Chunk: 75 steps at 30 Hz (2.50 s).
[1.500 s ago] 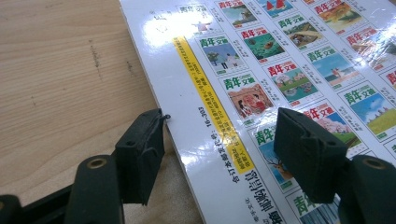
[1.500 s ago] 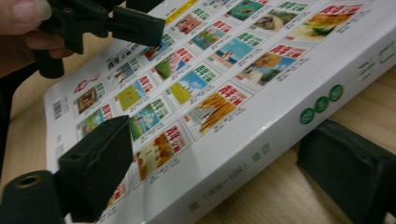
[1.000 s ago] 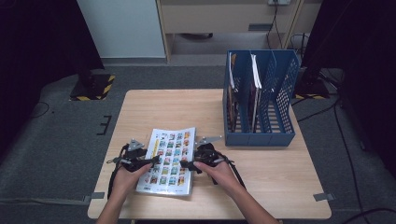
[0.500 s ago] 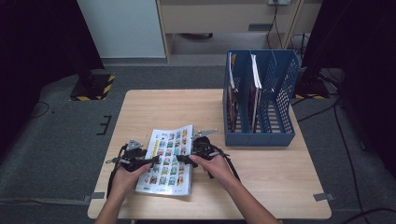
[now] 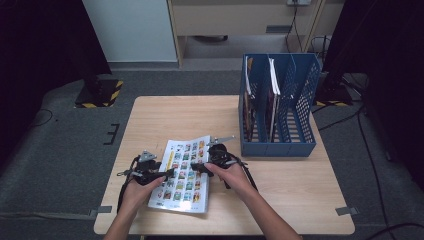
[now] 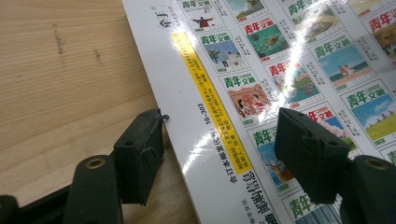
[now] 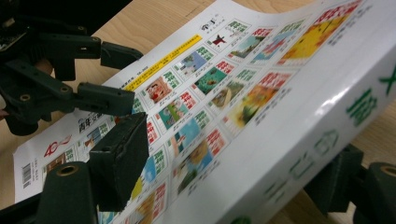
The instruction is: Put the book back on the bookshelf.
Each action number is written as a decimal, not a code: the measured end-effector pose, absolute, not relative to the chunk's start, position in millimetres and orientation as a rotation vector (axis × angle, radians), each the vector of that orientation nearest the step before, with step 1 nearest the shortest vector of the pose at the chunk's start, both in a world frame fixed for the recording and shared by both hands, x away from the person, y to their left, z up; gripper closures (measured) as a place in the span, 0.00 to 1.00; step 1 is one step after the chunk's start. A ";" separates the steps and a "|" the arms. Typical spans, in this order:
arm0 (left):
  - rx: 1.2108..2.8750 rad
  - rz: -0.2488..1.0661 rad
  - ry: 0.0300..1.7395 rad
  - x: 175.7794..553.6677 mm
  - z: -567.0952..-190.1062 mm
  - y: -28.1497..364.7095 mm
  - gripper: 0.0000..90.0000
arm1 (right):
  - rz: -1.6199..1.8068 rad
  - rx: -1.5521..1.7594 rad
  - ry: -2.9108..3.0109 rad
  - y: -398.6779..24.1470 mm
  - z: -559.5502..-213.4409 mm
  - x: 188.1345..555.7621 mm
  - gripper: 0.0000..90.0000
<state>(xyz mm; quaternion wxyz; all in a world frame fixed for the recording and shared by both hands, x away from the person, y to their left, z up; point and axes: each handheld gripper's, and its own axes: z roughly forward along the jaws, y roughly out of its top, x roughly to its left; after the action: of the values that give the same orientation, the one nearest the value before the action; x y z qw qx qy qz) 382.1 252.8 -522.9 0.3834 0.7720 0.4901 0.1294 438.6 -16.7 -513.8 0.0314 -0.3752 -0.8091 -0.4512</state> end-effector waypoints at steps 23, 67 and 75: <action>2.003 0.354 1.228 379.4 -520.7 239.6 0.35 | -1.362 -1.266 -2.423 -20.9 -515.6 446.0 0.42; 2.026 0.122 1.138 379.9 -525.1 249.9 0.22 | -1.607 -1.216 -2.552 -23.7 -455.2 458.0 0.78; 1.999 0.088 1.119 382.4 -527.0 248.6 0.39 | -1.646 -1.190 -2.546 -21.0 -451.2 457.4 0.79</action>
<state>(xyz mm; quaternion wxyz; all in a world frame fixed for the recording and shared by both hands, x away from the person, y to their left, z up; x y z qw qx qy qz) 382.4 248.6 -527.0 0.4118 0.7947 0.4446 0.0352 457.4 -21.0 -451.2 -0.0577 -0.3647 -0.7805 -0.5044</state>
